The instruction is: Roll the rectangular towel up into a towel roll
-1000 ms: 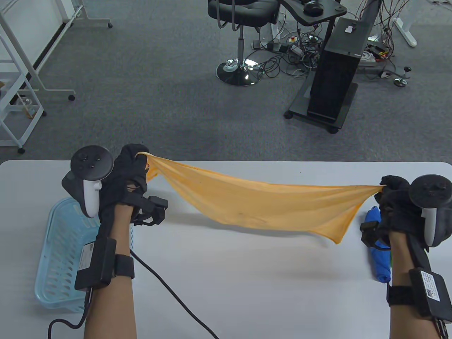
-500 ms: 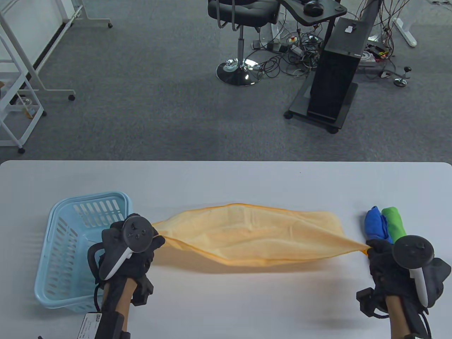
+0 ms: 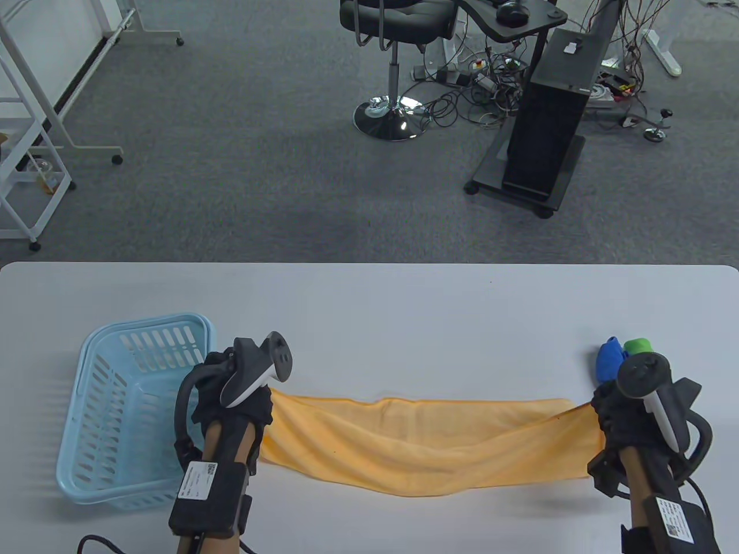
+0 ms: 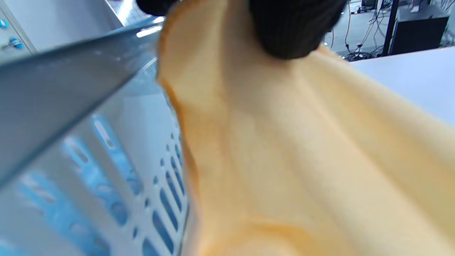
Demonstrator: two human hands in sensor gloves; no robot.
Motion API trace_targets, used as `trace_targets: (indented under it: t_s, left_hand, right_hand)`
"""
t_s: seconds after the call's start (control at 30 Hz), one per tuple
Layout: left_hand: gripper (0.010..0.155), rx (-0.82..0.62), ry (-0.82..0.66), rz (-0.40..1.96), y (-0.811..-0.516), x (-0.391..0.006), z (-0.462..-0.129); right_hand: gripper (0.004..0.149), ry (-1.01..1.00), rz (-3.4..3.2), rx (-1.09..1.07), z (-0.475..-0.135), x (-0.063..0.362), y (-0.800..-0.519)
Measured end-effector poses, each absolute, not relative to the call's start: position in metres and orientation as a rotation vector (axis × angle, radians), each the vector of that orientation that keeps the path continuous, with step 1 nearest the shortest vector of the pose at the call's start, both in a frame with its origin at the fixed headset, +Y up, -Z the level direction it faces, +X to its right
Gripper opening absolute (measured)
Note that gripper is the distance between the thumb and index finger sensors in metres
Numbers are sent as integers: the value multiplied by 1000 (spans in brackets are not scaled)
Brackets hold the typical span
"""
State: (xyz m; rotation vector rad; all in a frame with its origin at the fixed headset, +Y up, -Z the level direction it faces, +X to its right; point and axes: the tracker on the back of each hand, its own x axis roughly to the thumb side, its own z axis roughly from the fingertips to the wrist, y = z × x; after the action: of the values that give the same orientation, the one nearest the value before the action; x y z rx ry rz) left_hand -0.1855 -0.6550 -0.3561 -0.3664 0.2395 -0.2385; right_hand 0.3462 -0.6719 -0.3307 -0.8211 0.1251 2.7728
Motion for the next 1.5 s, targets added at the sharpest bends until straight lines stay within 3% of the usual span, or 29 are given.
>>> trace_targets:
  t_s: [0.13,0.27,0.33,0.5,0.7,0.8,0.9,0.97,1.13,1.23,1.33,1.4,1.43,1.5]
  left_hand:
    - [45,-395,275,-299,-662,-184,-370]
    - [90,-419,292,-337,-658,-188,-373]
    - [97,-416,283,-354,-650,-189,-371]
    - [84,-341,233,-349,-623,-180,-360]
    - [79,-196,73,-222,-616,-121,-336]
    - [60,-91,-54,-30,-640,-79,-316]
    - [43,-147,-150,110,-686,-44,-296]
    - [43,-177,-164,118,-718,-34,-290]
    - [60,-280,-170,175,-769,-27,-281]
    - [73,-312,-191,69,-776,-24,-277]
    - [72,-308,-203,-63,-780,-20,-275]
    - [58,-296,-192,-17,-780,-19,-276]
    - [50,-266,-184,-34,-780,-18,-276]
    - [44,-234,-197,-48,-780,-18,-274]
  right_hand:
    - [45,160,2841,-886,-346,345,-689]
    - [62,212,2889,-923,-346,344,-691]
    - [64,168,2882,-922,-343,344,-685]
    - [64,121,2862,-850,-336,331,-664]
    - [64,211,2865,-574,-345,270,-667]
    - [63,326,2863,-395,-351,228,-686]
    - [71,573,2852,-182,-355,187,-713]
    - [75,732,2850,-95,-358,162,-730]
    - [78,699,2918,20,-371,113,-756]
    - [77,723,2981,36,-382,94,-771]
    - [75,705,3030,37,-388,77,-786]
    - [59,529,3008,23,-387,71,-782]
    - [49,574,3026,35,-387,66,-781]
    - [45,605,3109,52,-383,64,-776]
